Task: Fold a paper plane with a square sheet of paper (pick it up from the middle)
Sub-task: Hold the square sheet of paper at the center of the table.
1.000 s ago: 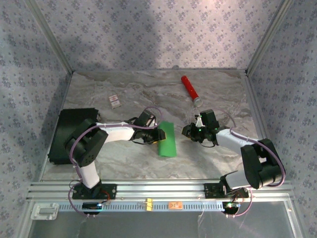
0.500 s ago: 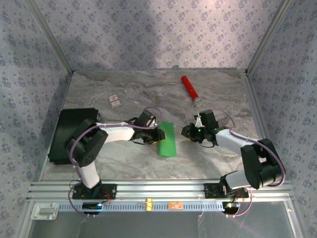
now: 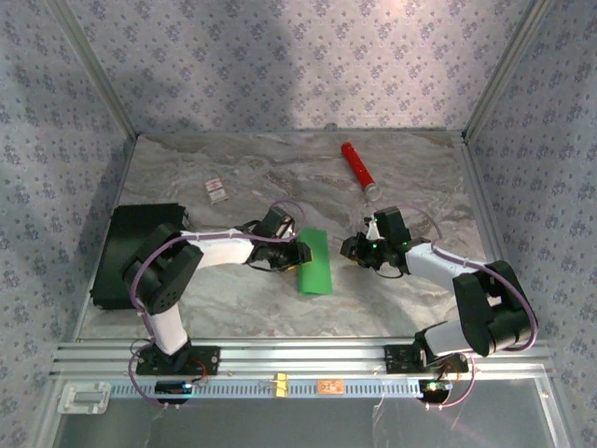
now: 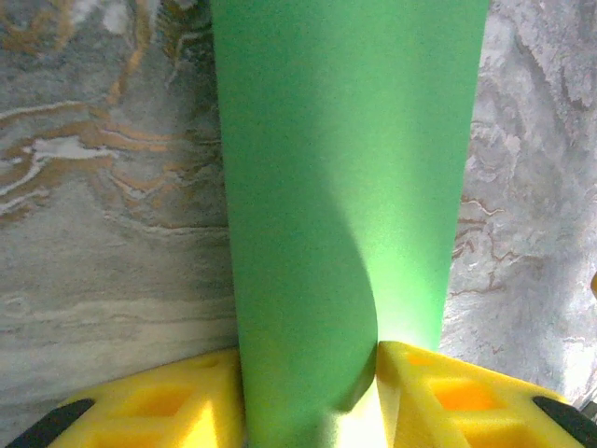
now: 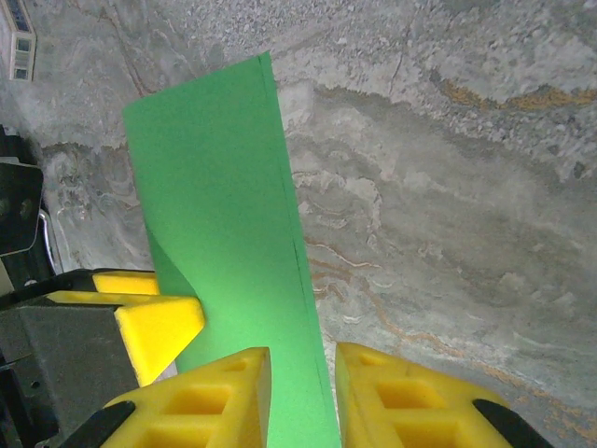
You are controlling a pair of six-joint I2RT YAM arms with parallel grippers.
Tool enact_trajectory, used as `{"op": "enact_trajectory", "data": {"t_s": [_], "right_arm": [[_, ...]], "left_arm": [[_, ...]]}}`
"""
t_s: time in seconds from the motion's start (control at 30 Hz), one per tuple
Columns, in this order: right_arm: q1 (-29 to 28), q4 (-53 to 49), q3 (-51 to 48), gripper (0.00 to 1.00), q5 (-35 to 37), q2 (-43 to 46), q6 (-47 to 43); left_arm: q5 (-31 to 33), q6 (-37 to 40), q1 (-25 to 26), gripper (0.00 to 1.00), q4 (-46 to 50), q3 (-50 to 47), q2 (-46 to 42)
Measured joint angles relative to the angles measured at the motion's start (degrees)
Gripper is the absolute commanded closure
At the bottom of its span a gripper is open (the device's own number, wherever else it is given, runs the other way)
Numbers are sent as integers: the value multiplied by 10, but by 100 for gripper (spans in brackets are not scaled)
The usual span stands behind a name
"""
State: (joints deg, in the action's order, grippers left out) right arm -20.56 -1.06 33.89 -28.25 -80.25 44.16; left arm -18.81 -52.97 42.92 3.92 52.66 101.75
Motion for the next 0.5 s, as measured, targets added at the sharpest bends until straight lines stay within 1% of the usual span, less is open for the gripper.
{"op": "enact_trajectory", "data": {"t_s": [0.23, 0.5], "right_arm": [[-1, 0, 0, 73, 0, 0, 0], [-1, 0, 0, 73, 0, 0, 0]], "left_arm": [[17, 5, 5, 59, 17, 8, 0], [19, 5, 6, 59, 20, 9, 0]]}}
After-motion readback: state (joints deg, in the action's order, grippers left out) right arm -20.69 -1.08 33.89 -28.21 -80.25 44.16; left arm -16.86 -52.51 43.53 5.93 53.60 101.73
